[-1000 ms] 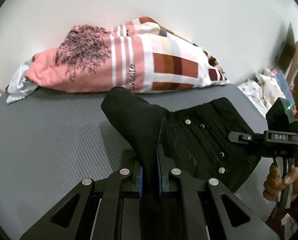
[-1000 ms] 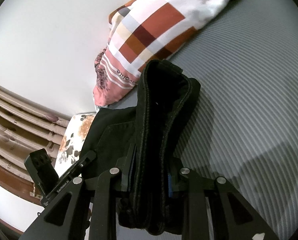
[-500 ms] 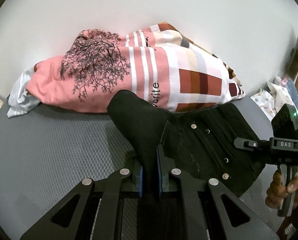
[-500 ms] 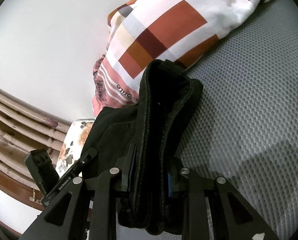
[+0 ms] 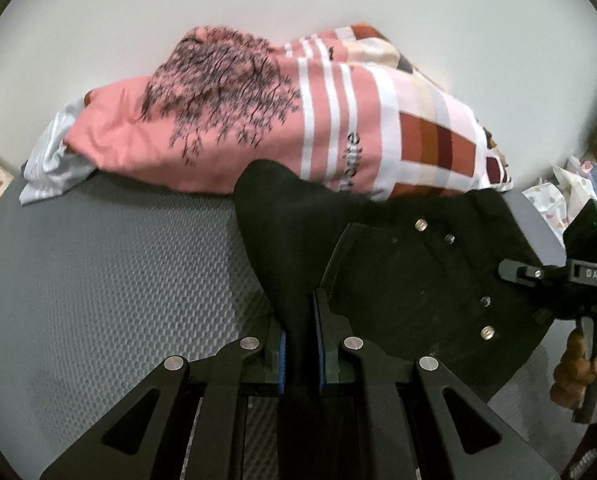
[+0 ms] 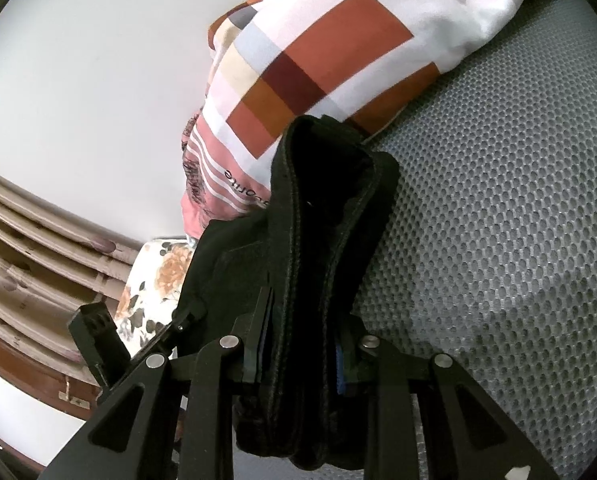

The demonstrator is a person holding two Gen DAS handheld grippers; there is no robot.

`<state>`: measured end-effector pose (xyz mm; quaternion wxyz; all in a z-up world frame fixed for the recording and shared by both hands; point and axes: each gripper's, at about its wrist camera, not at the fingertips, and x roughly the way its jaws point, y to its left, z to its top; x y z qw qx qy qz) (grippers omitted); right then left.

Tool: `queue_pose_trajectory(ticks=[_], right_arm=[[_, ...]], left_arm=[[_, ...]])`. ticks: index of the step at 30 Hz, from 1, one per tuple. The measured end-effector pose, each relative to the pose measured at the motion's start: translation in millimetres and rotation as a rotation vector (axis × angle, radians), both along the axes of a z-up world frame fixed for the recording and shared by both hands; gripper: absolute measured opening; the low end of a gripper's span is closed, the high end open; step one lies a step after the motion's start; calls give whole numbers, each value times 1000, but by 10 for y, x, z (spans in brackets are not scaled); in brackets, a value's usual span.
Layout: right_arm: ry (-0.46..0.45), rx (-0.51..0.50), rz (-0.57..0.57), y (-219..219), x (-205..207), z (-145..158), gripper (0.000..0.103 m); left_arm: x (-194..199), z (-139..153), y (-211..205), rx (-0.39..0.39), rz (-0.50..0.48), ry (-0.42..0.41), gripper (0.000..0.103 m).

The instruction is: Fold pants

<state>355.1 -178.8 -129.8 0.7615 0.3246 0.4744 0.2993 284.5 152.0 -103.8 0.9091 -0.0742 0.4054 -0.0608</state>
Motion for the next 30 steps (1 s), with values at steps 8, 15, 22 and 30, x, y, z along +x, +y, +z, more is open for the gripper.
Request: queue_pose_trajectory(ticks=[8,15,22,30], right_arm=[[-11,-91,-8,-74,-69,-121,26],[-108,-260,-25,43,-140,-80,32],[-161,-364,-70,151,-190,-41,40],[-236,-518,-146,351,-287,15,55]], left_arm=[[-16,-187,16,39,35,19,31],[-102,-274,-68,160,80,-38,44],[-79,-286,-60,205,129,-24,60],[-80,-298,-54,217,159,-22,66]])
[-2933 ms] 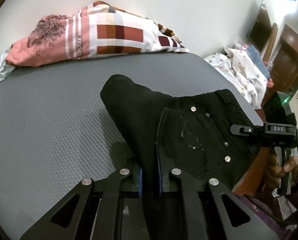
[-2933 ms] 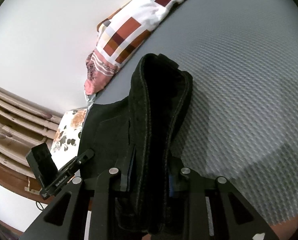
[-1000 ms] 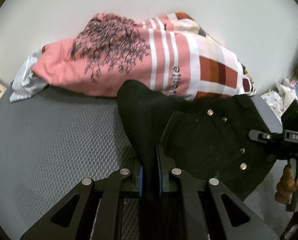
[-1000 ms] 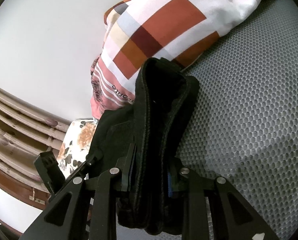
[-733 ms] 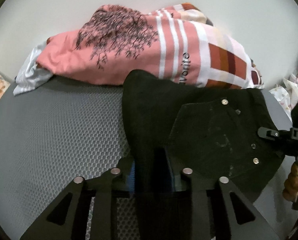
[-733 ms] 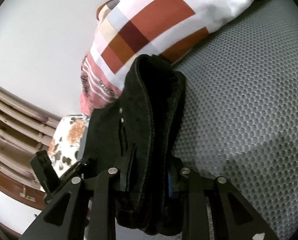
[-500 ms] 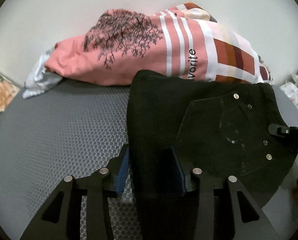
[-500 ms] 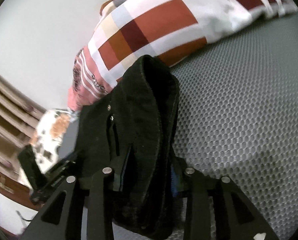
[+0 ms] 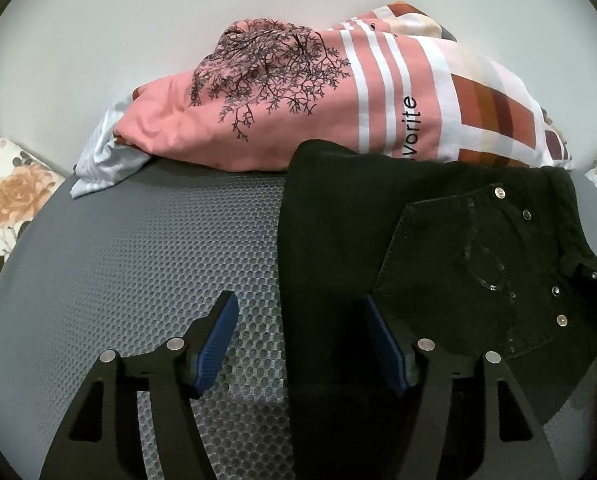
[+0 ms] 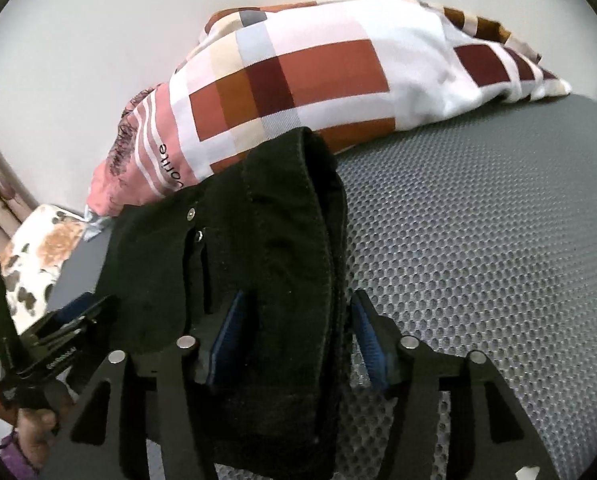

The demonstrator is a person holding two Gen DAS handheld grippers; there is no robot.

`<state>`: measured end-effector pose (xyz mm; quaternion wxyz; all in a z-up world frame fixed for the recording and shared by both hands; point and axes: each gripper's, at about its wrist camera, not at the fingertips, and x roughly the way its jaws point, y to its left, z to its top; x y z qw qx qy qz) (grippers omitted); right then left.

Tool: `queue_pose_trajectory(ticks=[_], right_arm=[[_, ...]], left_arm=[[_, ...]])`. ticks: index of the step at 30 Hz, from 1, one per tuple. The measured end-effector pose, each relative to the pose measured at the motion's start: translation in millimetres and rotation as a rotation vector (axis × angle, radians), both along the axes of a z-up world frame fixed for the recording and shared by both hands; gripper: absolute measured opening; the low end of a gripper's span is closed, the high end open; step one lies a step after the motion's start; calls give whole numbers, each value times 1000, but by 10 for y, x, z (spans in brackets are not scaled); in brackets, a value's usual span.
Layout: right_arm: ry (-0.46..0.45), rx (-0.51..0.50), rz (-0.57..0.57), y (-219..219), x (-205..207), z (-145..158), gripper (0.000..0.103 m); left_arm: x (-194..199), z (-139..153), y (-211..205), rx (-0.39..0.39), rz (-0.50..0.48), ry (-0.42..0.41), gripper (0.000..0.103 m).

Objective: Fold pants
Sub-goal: 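Open both grippers and release the folded black jeans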

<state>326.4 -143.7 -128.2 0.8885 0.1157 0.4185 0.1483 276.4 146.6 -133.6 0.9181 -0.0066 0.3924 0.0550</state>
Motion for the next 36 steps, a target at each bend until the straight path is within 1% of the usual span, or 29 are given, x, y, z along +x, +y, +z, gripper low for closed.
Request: queue_pose_trajectory(ticks=[2,4,5,8,11,23,36], right_arm=[[-14,-25,-18,31,-21,13,59],[-35,-65,-19,85,-37,31,61],[-35,-74,-16,129,-27,20,65],[-30,-83,-25,138,-15,25,69],[-32,-101,-32,154,-12,33,70],[-24,-113,-33,176,-35,13,76],[-23,-117,-32,190,-28,4,77]], left_arm=[[0,2,0,3,2,-2,66],[-3,1,-4,6,2,-2,66],[-3,1,-6,8,2,-2,66],[-9,3,-10,11,6,-4,66],[-14,7,-13,15,8,-5,66],[-24,13,-12,27,15,-9,66],[-27,19,-17,42,23,-13,66]])
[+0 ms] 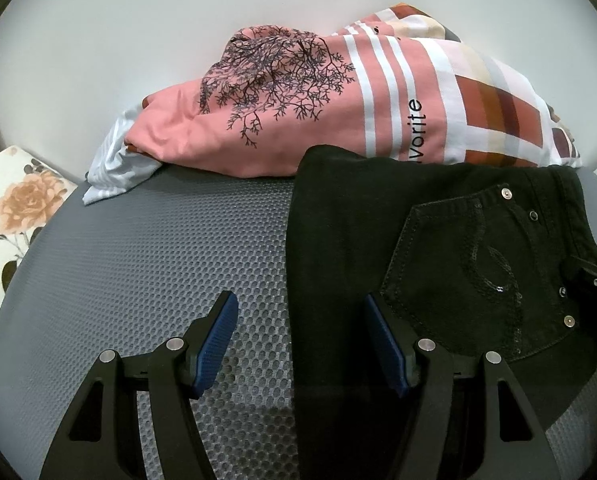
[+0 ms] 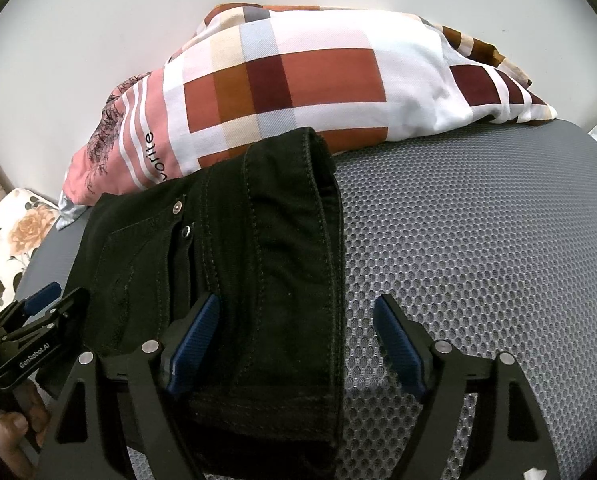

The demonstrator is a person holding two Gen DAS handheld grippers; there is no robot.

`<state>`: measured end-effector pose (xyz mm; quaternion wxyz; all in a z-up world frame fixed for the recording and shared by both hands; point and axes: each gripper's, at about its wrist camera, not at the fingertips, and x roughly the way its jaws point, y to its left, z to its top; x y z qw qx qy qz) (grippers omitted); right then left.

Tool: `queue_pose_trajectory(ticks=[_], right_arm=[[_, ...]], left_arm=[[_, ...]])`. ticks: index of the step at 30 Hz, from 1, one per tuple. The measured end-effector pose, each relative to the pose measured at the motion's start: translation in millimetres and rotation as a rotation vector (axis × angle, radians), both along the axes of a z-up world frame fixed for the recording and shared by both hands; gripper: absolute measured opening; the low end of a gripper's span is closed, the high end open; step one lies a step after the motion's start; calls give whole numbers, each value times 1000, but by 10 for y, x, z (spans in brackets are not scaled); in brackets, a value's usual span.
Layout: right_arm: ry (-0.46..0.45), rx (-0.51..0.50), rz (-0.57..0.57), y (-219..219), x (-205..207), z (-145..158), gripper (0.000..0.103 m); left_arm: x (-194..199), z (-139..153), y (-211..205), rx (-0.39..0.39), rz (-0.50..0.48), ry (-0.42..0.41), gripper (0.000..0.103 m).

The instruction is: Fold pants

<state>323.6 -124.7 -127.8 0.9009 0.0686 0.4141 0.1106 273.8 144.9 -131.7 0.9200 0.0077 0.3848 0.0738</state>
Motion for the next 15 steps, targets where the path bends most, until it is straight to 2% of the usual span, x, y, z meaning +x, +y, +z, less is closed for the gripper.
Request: queue_pose_trajectory(ticks=[12,15], right_arm=[[2,-17,-7,2,-3,-5,82],[1,-28,-18,12,-8,-1,85]], left_arm=[[-6,6,-6,15,7,-1,68],[-14,13,-10,22,14,-6,71]])
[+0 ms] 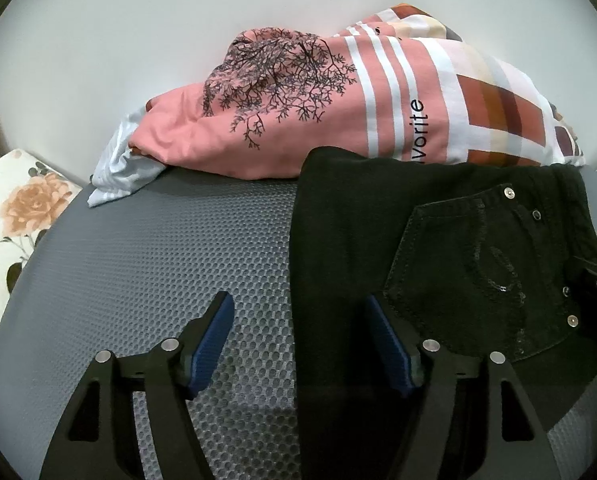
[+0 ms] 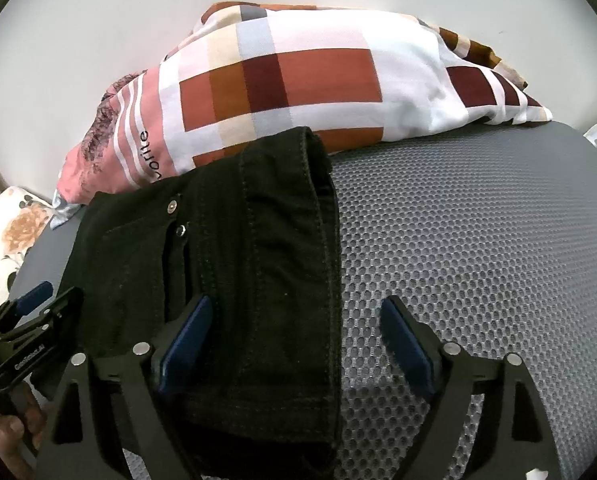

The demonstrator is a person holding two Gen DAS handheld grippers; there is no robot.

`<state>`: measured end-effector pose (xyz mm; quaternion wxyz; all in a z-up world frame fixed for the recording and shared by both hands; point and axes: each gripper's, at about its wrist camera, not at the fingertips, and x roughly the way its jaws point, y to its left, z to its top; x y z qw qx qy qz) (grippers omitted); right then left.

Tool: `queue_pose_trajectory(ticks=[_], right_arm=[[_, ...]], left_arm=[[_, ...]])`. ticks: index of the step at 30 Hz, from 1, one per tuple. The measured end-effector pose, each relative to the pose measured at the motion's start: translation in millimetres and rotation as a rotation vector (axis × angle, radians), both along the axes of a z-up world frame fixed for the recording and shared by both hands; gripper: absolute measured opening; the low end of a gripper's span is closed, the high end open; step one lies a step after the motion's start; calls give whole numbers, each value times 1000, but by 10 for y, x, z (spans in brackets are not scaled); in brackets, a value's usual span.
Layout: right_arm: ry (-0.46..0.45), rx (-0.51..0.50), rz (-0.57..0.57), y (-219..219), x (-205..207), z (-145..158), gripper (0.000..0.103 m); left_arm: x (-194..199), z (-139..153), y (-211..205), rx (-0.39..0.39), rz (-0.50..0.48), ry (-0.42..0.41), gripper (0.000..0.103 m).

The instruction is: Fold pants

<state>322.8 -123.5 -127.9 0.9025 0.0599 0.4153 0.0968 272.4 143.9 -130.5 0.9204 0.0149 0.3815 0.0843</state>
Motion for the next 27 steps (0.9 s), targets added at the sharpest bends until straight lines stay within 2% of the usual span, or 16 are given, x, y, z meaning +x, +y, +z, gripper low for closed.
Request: queue_pose_trajectory(ticks=[3,8,15,17,24,27], right_arm=[[-4,-12,3,24,-3,7,89],[13,-48,12,88,-16,46,90],[-17,-19,9,17,-342,355,90],[-35,11,20,-11,-523,452,90],[-103,34,56,-20,-1105,746,90],[-122,69,60,-46,-1315,866,90]], left_arm=[[-14,8,13,-3,6,-9,78],[-95,64,36,-13,12,-54,94],[-276,133,7,36,45,-77,96],[-372,179,-18,24,36,-78,96],[-853,631,-199,43,18,-170,99],[-1081,904,-290,88,46,-222,103]])
